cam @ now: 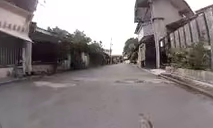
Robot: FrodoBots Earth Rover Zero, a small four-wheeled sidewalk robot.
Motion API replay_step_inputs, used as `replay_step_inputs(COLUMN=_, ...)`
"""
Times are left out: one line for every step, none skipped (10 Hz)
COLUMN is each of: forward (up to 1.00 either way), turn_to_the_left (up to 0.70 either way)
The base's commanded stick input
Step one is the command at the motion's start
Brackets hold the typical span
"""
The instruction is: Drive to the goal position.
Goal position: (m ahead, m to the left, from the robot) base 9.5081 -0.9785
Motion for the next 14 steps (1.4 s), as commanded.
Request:
replay_step_inputs(forward=0.70, turn_to_the_left=0.01)
replay_step_inputs(forward=0.70, turn_to_the_left=0.01)
replay_step_inputs(forward=0.70, turn_to_the_left=0.01)
replay_step_inputs(forward=0.70, turn_to_the_left=0.01)
replay_step_inputs(forward=0.70, turn_to_the_left=0.01)
replay_step_inputs(forward=0.70, turn_to_the_left=0.01)
replay_step_inputs(forward=0.70, turn_to_the_left=0.01)
replay_step_inputs(forward=0.70, turn_to_the_left=0.01)
replay_step_inputs(forward=0.70, turn_to_the_left=0.01)
replay_step_inputs(forward=0.70, turn_to_the_left=0.01)
replay_step_inputs(forward=0.70, turn_to_the_left=0.01)
replay_step_inputs(forward=0.70, turn_to_the_left=0.01)
replay_step_inputs(forward=0.70, turn_to_the_left=0.01)
replay_step_inputs(forward=0.70, turn_to_the_left=0.01)
